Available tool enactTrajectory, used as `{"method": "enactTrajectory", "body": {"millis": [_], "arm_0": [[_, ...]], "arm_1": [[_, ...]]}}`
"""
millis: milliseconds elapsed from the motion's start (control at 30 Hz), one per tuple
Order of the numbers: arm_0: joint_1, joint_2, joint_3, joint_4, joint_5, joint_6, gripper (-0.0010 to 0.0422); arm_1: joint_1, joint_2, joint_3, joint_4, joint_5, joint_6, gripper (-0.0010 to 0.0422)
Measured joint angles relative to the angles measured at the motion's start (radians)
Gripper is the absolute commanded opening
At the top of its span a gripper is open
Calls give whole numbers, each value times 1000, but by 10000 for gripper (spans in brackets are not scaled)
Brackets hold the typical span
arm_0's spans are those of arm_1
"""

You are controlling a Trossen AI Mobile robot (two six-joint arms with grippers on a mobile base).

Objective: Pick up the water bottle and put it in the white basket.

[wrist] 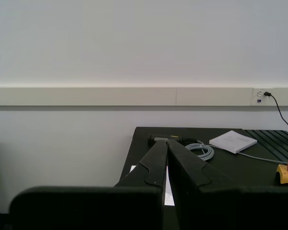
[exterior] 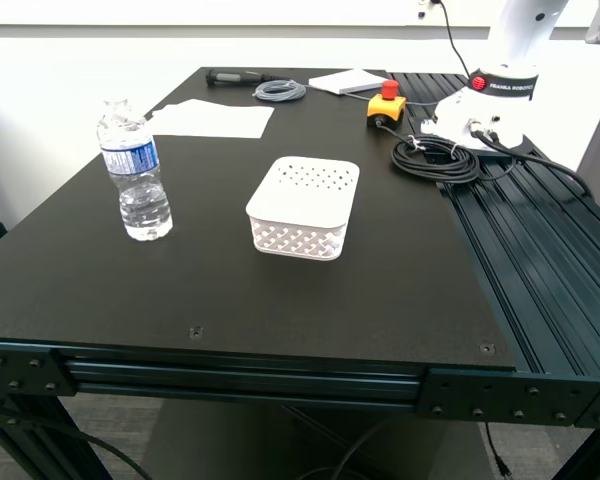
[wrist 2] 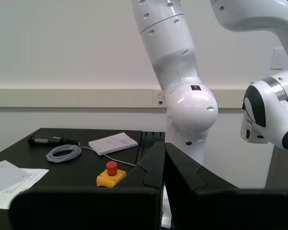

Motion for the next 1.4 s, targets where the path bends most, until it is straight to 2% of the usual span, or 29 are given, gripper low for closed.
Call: {"method": "enactTrajectory", "body": {"millis": [1000,1167,1300,1400], "arm_0": [[1,0,0,0,0,0,1],[0,0,0,0,0,0,1],[0,0,0,0,0,0,1],[1,0,0,0,0,0,1]], "arm_1": [[0,0,0,-11,8,-15,0],[0,1,0,-149,53,-36,0],[0,4,11,-364,47,-34,0],[0,33,14,-457,34,-34,0]]}}
